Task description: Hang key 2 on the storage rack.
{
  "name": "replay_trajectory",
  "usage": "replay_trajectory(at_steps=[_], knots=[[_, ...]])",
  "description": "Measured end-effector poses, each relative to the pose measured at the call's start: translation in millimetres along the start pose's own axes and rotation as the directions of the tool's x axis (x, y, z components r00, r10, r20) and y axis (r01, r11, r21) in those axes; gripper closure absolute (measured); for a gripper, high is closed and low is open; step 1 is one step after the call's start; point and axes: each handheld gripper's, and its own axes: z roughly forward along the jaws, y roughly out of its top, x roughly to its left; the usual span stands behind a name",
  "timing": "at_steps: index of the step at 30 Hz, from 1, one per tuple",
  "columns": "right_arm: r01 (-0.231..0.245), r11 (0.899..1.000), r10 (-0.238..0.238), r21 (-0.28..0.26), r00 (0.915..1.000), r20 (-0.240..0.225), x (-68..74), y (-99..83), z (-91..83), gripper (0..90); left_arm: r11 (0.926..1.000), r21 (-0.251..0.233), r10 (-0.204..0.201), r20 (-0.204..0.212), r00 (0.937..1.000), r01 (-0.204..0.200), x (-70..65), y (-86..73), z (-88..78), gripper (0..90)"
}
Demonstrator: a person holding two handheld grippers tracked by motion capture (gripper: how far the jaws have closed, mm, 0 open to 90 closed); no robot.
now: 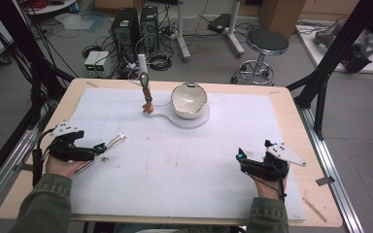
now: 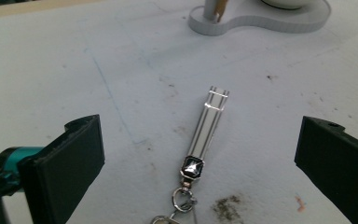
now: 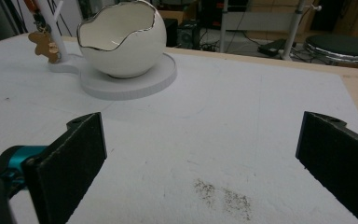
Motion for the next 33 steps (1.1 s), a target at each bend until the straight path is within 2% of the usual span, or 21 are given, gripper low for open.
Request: replay_trajectory(at_steps=[5, 11, 23, 25, 31, 33], knots=[[-0.006, 1.000, 0.006, 0.005, 1.0000, -0.001, 0.4, -0.2, 0.0, 0.4, 0.9988, 0.033, 0.036, 0.021, 0.9991, -0.037, -5.7, 8.0, 8.9, 1.7], [-0.008, 1.000, 0.008, -0.010, 1.0000, -0.003, -2.7, 0.0, -1.1, 0.4, 0.9963, 0.062, 0.057, 0.043, 0.9975, -0.059, -10.0, 14.7, 19.4, 1.7], [-0.017, 1.000, 0.017, -0.003, 0.9998, -0.006, -1.6, 0.0, -0.2, 0.5, 0.9910, 0.126, 0.039, 0.052, 0.9979, -0.045, -3.8, 14.3, 34.1, 1.8], [-0.012, 1.000, 0.012, -0.005, 0.9999, -0.005, -1.7, 0.1, 0.3, 0.5, 0.9889, 0.141, 0.037, 0.061, 0.9974, -0.046, -4.0, 15.2, 35.9, 1.8], [-0.005, 1.000, 0.005, -0.004, 1.0000, -0.008, -0.8, 0.0, 1.2, 0.5, 0.9780, 0.188, 0.077, 0.078, 0.9940, -0.091, -6.2, 26.2, 44.2, 1.8], [-0.007, 1.000, 0.007, -0.003, 0.9999, -0.008, -1.1, 0.0, 0.8, 0.5, 0.9714, 0.212, 0.092, 0.078, 0.9926, -0.107, -7.2, 29.0, 48.4, 1.8]])
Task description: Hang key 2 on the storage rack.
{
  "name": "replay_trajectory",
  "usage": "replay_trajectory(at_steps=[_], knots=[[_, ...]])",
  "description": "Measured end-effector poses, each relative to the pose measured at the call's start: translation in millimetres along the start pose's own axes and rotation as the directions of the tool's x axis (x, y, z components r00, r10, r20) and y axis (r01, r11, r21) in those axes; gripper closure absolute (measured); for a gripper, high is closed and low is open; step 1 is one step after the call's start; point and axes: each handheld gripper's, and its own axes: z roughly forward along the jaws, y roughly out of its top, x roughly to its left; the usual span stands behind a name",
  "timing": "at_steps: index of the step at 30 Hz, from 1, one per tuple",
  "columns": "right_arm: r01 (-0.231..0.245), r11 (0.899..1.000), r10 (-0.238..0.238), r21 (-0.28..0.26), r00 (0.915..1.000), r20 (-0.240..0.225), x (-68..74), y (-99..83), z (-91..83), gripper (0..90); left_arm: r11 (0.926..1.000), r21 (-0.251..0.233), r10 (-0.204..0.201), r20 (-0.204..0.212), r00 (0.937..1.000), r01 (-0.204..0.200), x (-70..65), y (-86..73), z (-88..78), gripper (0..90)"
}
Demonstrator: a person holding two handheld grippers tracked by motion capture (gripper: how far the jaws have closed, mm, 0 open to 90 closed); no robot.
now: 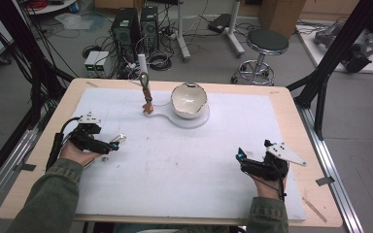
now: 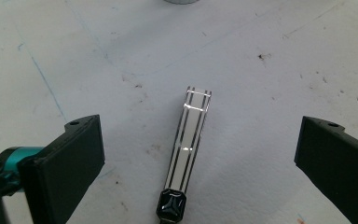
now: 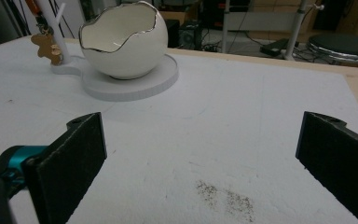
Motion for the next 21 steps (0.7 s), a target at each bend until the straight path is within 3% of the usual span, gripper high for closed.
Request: replay_trajectory(at_steps=[12, 21], knots=[[-0.010, 1.000, 0.011, -0.011, 0.9999, 0.008, -1.2, 0.4, -1.2, 0.5, 0.9933, 0.105, 0.046, 0.034, 0.9984, -0.049, 2.0, 11.8, 22.0, 4.4], [-0.013, 1.000, 0.013, -0.007, 0.9999, 0.003, -1.4, 0.3, -0.6, 0.5, 0.9859, 0.149, 0.069, 0.058, 0.9960, -0.077, 3.5, 12.9, 29.8, 16.8]])
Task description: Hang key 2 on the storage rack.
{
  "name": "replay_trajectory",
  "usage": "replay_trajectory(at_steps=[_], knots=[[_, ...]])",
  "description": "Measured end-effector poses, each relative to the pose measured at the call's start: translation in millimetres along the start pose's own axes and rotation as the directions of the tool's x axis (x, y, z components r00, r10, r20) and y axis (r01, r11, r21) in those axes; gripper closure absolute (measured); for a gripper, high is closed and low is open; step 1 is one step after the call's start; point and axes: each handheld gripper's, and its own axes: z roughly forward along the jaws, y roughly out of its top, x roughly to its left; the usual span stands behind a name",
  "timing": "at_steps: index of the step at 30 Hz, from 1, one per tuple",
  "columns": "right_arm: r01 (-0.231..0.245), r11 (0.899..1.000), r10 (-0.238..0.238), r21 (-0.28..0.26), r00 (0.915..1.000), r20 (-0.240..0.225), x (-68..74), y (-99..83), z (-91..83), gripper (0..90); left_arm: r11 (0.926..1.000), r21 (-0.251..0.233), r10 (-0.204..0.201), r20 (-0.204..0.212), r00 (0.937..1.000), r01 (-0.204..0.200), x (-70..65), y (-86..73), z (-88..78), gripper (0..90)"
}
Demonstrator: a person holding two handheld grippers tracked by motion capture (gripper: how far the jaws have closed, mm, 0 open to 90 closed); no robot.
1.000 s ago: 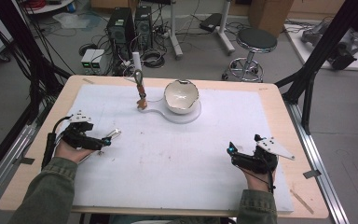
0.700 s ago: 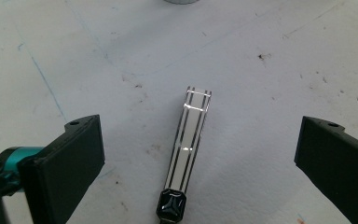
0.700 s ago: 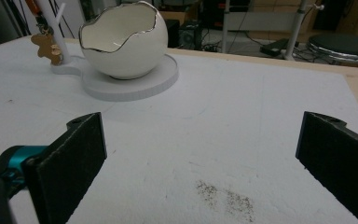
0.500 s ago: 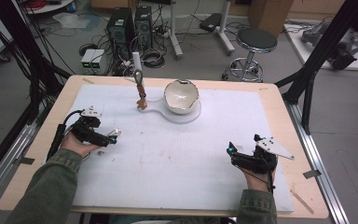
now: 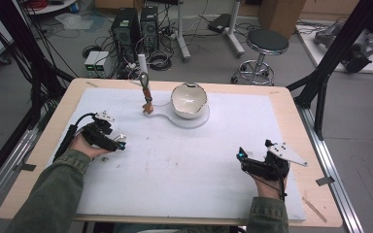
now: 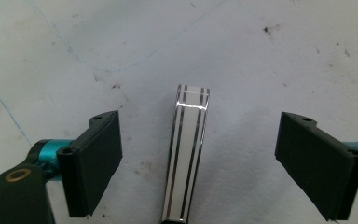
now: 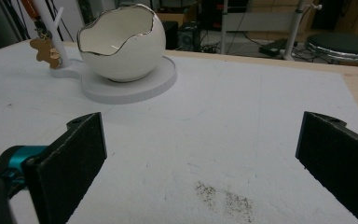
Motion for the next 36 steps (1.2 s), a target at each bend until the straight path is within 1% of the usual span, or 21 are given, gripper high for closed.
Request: replay_trajectory(at_steps=[3, 4, 5, 8, 12, 14, 17, 18, 21, 22, 24, 25, 27, 30, 34, 36], knots=[[0.000, 1.000, 0.000, 0.000, 1.0000, 0.000, 0.0, 0.0, 0.0, 0.5, 1.0000, -0.001, -0.004, 0.004, 1.0000, 0.004, 1.5, 0.4, -0.6, 22.9], [0.000, 1.000, 0.000, 0.000, 1.0000, 0.001, 0.0, 0.0, 0.2, 0.5, 1.0000, 0.006, 0.001, 0.010, 0.9999, -0.001, 1.9, 1.2, -0.6, 25.1], [0.000, 1.000, 0.000, 0.001, 1.0000, 0.000, 0.0, -0.1, 0.3, 0.5, 0.9998, 0.014, 0.013, 0.005, 0.9999, -0.013, 2.1, 2.4, -0.6, 27.4], [-0.006, 1.000, 0.006, 0.002, 1.0000, 0.002, 0.4, 0.0, 0.4, 0.5, 0.9994, 0.028, 0.021, 0.010, 0.9997, -0.021, 3.0, 5.9, 0.4, 33.1], [-0.009, 1.000, 0.009, 0.002, 1.0000, 0.001, -0.2, 0.0, 0.1, 0.5, 0.9986, 0.050, 0.017, 0.014, 0.9998, -0.018, 3.9, 6.0, 5.2, 39.3], [-0.002, 1.000, 0.002, 0.000, 1.0000, 0.006, -1.0, 0.0, -0.2, 0.5, 0.9978, 0.062, 0.025, 0.014, 0.9996, -0.026, 3.8, 5.7, 7.0, 42.8], [-0.003, 1.000, 0.003, -0.002, 1.0000, 0.007, -1.3, -0.1, -0.3, 0.5, 0.9972, 0.071, 0.024, 0.015, 0.9996, -0.025, 3.0, 5.7, 8.2, 46.8], [-0.012, 1.000, 0.012, 0.002, 0.9999, 0.006, -0.8, -0.2, -0.8, 0.5, 0.9966, 0.077, 0.027, 0.008, 0.9996, -0.028, 2.8, 5.7, 8.4, 50.3], [-0.016, 1.000, 0.016, 0.002, 0.9999, 0.004, -0.7, -0.1, -1.1, 0.5, 0.9953, 0.089, 0.039, -0.009, 0.9992, -0.038, 2.7, 5.4, 9.1, 60.0], [-0.011, 1.000, 0.011, 0.000, 0.9999, 0.004, -1.0, -0.1, -1.0, 0.5, 0.9959, 0.082, 0.040, -0.005, 0.9992, -0.040, 2.4, 5.4, 8.9, 61.6], [-0.008, 1.000, 0.008, -0.002, 0.9999, 0.008, -1.3, -0.1, -0.8, 0.5, 0.9961, 0.077, 0.043, -0.001, 0.9991, -0.043, 1.6, 5.4, 9.0, 71.0], [-0.011, 1.000, 0.011, 0.000, 0.9999, 0.008, -1.1, -0.1, -0.8, 0.5, 0.9962, 0.074, 0.045, 0.004, 0.9990, -0.045, 1.6, 5.3, 9.0, 73.0], [-0.009, 1.000, 0.009, 0.002, 0.9999, 0.010, -0.9, -0.1, -0.8, 0.5, 0.9955, 0.079, 0.052, 0.011, 0.9986, -0.053, 1.8, 5.2, 8.3, 73.9], [-0.008, 1.000, 0.008, 0.002, 0.9999, 0.011, -0.9, -0.1, -0.8, 0.5, 0.9954, 0.071, 0.063, 0.013, 0.9979, -0.063, 1.6, 5.0, 6.5, 74.1], [-0.009, 1.000, 0.009, 0.003, 0.9999, 0.010, -1.2, -0.4, -0.5, 0.5, 0.9968, 0.041, 0.069, 0.004, 0.9976, -0.069, 2.9, 5.7, 0.1, 74.2], [-0.012, 1.000, 0.012, 0.004, 0.9999, 0.009, -0.9, -0.4, -0.7, 0.5, 0.9977, 0.023, 0.063, -0.005, 0.9980, -0.063, 4.1, 5.6, -3.9, 74.2]])
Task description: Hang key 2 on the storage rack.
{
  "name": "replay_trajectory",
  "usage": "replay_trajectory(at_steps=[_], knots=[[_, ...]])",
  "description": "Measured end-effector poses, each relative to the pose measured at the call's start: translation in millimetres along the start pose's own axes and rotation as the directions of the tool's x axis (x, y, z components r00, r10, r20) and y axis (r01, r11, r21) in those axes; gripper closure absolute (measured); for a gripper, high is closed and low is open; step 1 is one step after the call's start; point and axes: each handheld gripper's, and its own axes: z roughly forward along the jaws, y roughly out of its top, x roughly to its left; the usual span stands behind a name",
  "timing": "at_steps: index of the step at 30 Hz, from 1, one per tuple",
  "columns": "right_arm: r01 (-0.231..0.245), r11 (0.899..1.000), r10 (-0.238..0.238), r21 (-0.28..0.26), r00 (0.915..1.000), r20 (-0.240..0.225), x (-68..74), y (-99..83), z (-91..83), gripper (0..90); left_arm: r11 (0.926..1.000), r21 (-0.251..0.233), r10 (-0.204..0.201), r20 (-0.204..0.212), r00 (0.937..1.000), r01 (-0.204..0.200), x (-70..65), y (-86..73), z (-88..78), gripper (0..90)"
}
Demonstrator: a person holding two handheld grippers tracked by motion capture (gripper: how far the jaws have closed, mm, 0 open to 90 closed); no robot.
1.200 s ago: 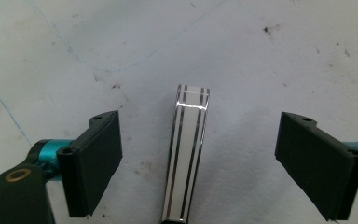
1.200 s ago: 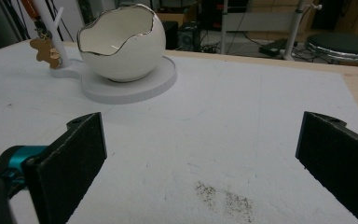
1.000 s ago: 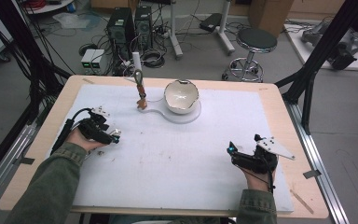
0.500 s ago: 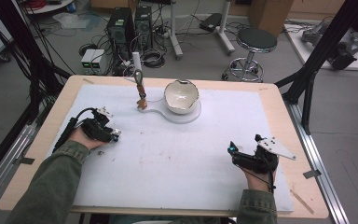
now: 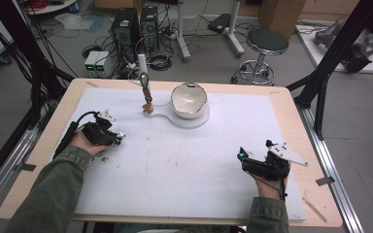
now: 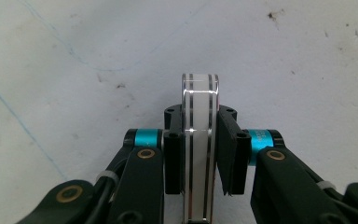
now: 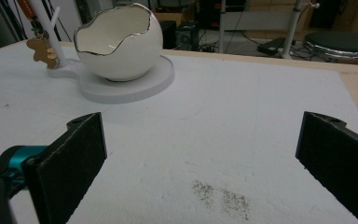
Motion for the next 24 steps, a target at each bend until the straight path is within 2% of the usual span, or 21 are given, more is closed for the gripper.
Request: replay_trajectory(at_steps=[4, 9, 10, 13, 18, 21, 24], knots=[[0.002, 1.000, -0.002, -0.002, 1.0000, 0.001, -0.3, -0.1, 0.0, 0.5, 0.9998, -0.019, -0.005, -0.040, 0.9992, 0.005, 1.5, -0.5, -7.8, 74.1], [-0.003, 1.000, 0.003, -0.004, 1.0000, 0.001, -0.8, -0.2, 0.1, 0.5, 0.9989, -0.045, 0.005, -0.061, 0.9981, -0.008, 4.1, 5.0, -22.8, 74.1], [-0.003, 1.000, 0.003, -0.007, 1.0000, 0.003, -1.3, -0.2, 0.1, 0.5, 0.9988, -0.049, 0.006, -0.060, 0.9982, -0.009, 4.9, 6.8, -26.5, 74.2], [-0.014, 1.000, 0.014, -0.008, 0.9999, 0.000, -1.6, -0.1, -0.3, 0.5, 0.9950, -0.098, -0.021, -0.047, 0.9987, 0.016, 8.4, 8.5, -34.8, 74.1], [-0.011, 1.000, 0.011, -0.007, 0.9999, 0.000, -2.0, -0.4, 0.7, 0.5, 0.9932, -0.113, -0.035, -0.056, 0.9978, 0.029, 13.1, 12.2, -44.3, 74.1], [-0.017, 1.000, 0.017, -0.006, 0.9999, -0.001, -2.2, -0.6, 0.8, 0.5, 0.9892, -0.144, -0.039, -0.055, 0.9978, 0.030, 14.8, 18.3, -52.9, 74.1], [-0.016, 1.000, 0.016, -0.013, 0.9999, 0.004, -3.3, -0.5, 0.5, 0.5, 0.9822, -0.181, -0.059, -0.048, 0.9971, 0.050, 17.3, 23.4, -59.5, 74.1]])
